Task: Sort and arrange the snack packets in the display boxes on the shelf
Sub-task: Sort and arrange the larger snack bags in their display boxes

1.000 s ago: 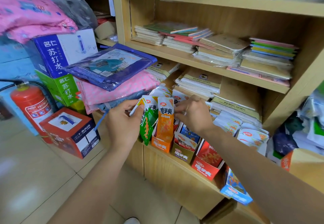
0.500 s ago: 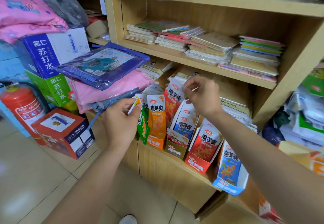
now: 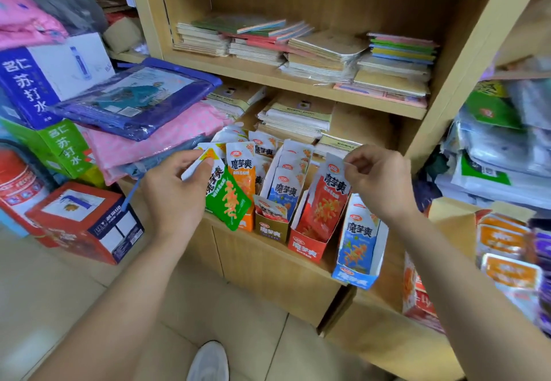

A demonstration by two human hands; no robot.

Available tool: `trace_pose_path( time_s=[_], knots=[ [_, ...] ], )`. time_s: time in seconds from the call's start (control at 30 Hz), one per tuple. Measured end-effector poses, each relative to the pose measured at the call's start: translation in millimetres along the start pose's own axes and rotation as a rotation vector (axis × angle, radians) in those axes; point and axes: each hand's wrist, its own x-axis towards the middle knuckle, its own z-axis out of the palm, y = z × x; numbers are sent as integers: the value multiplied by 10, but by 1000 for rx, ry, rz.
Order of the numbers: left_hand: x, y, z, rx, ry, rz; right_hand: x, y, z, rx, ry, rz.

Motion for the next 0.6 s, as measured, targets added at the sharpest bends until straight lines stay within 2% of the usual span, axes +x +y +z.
trace_pose_path(
  time_s=[0.1, 0.2, 0.27, 0.37, 0.43, 0.53, 0.6],
  knots=[
    [-12, 26, -11, -47, -35, -16, -100, 117, 117, -72, -137, 27],
    [8, 25, -26, -151, -35, -84, -109, 162, 109, -141, -102, 40],
    [35, 2, -54, -163, -10, -105, -131, 48, 115, -52, -109, -2],
    [52, -28, -81, -202, 8, -125, -237, -178, 312, 188, -387, 4],
    [43, -36, -76, -202, 3, -119, -303, -207, 542, 125, -504, -36],
    [36, -46, -68, -196, 10, -99, -279, -144, 752, 112, -402, -62],
    [51, -74, -66, -198, 21, -101, -190, -70, 722, 212, -286, 34]
  ],
)
